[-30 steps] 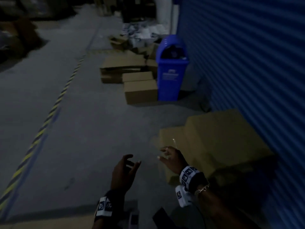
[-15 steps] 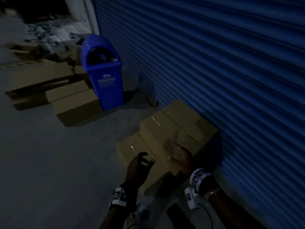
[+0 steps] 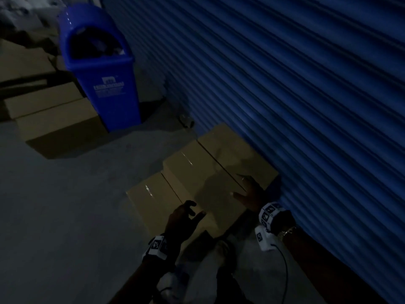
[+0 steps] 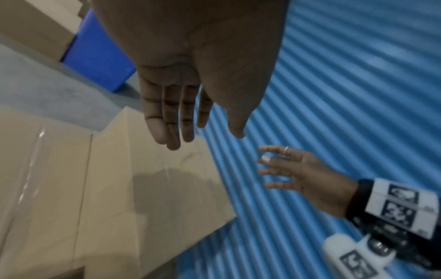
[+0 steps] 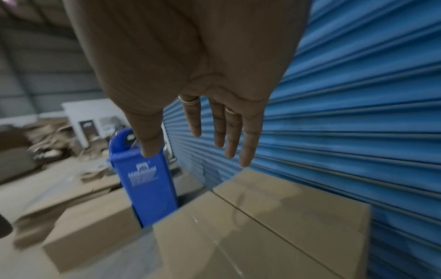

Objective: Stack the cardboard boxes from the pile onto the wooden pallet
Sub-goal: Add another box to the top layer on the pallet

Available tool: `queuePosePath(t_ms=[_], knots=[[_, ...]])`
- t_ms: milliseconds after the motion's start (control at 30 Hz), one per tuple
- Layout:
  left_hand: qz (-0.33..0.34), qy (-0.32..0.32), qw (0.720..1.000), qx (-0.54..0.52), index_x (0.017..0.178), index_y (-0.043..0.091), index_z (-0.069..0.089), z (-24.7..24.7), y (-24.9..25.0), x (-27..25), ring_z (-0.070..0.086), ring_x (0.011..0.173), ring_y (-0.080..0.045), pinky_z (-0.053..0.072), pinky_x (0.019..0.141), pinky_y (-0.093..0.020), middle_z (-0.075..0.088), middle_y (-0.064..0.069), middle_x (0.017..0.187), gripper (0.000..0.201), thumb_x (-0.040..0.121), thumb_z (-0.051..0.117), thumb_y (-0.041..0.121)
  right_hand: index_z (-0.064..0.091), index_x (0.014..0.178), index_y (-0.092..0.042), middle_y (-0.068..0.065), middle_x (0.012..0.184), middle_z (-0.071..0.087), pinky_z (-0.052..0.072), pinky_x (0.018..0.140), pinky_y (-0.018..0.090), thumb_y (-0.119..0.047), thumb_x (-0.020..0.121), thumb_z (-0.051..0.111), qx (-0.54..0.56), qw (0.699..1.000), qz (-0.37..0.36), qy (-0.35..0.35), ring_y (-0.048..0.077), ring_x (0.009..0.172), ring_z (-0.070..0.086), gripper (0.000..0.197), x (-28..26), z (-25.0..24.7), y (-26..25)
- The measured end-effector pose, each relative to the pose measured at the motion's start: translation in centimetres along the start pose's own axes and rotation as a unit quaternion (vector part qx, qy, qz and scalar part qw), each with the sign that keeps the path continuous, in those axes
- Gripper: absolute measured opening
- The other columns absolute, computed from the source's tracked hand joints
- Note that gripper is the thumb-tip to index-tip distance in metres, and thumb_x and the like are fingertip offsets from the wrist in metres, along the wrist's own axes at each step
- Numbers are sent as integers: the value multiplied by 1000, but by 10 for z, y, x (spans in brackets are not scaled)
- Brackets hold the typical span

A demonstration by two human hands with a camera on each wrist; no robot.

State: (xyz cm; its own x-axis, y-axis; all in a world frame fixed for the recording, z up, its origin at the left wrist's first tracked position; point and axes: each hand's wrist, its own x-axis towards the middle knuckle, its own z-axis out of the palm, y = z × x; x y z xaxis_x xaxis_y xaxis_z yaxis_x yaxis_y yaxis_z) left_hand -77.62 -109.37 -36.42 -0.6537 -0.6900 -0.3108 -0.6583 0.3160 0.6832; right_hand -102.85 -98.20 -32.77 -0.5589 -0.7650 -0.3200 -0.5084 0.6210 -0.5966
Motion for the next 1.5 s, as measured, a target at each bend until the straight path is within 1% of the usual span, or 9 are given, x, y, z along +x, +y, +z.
queuePosePath(t_ms=[267, 567, 733, 867, 967, 1167, 1267, 1400, 1500], knots=[[-136, 17, 990, -27, 138, 22, 50, 100, 9, 96, 65, 100, -20, 50, 80, -27, 60, -3, 123, 63, 90, 60, 61, 37, 153, -19, 3, 152, 38, 38, 105, 30, -39, 90, 73, -40, 994, -20, -97, 24, 134, 45, 76, 124, 21, 108], [-283, 1, 958, -45, 148, 15, 38, 213, -5, 144, 57, 114, -39, 51, 89, -42, 33, -19, 149, 81, 87, 66, 61, 29, 157, -18, 11, 163, 24, 29, 118, 50, -41, 89, 74, -84, 977, 49, -191, 35, 148, 28, 84, 181, 77, 211], [-294, 24, 952, -80, 159, 21, 20, 267, -21, 144, 58, 116, -47, 54, 91, -48, 16, -23, 162, 114, 71, 69, 75, 26, 157, -11, 16, 161, 28, 30, 118, 47, -23, 90, 75, -57, 975, 65, -205, 35, 146, 32, 83, 176, 92, 243], [-270, 29, 953, -135, 160, 24, 16, 291, -21, 137, 51, 127, -47, 53, 94, -45, 14, -26, 161, 123, 65, 77, 71, 43, 150, -13, 11, 154, 36, 28, 108, 23, -21, 81, 84, -62, 985, -7, -163, 29, 139, 36, 81, 173, 85, 248], [-246, 23, 954, -172, 160, 32, 11, 297, -24, 131, 46, 131, -50, 52, 97, -47, 3, -30, 161, 119, 70, 85, 55, 47, 146, -30, -2, 145, 45, 43, 107, 36, -43, 70, 88, -68, 989, -45, -126, 20, 130, 46, 88, 175, 84, 248], [-213, 105, 954, -186, 156, 47, 21, 281, -44, 105, 60, 113, -37, 60, 83, -41, 27, -20, 151, 108, 65, 71, 79, 53, 143, -24, -7, 135, 41, 39, 89, 10, -30, 66, 95, 25, 987, -72, -144, 5, 116, 45, 88, 166, 98, 254], [-200, 127, 959, -154, 155, 45, 25, 263, -59, 90, 62, 104, -27, 59, 80, -38, 32, -14, 148, 107, 64, 71, 78, 55, 142, -24, -7, 136, 42, 47, 90, 13, -25, 69, 93, 79, 975, -64, -198, 12, 120, 48, 83, 162, 109, 248], [-203, 99, 960, -166, 157, 38, 22, 249, -81, 76, 30, 143, -13, 44, 104, -32, 12, -1, 165, 109, 70, 82, 64, 59, 129, -19, 1, 129, 44, 43, 80, 0, -27, 61, 89, 106, 961, -103, -234, 27, 117, 54, 75, 157, 128, 252], [-192, 95, 962, -172, 158, 30, 22, 252, -94, 61, 15, 148, -7, 39, 111, -33, -1, 7, 167, 112, 71, 90, 44, 53, 132, -23, 10, 142, 36, 47, 83, 5, -40, 58, 84, 104, 957, -135, -233, 24, 121, 49, 82, 155, 135, 258]])
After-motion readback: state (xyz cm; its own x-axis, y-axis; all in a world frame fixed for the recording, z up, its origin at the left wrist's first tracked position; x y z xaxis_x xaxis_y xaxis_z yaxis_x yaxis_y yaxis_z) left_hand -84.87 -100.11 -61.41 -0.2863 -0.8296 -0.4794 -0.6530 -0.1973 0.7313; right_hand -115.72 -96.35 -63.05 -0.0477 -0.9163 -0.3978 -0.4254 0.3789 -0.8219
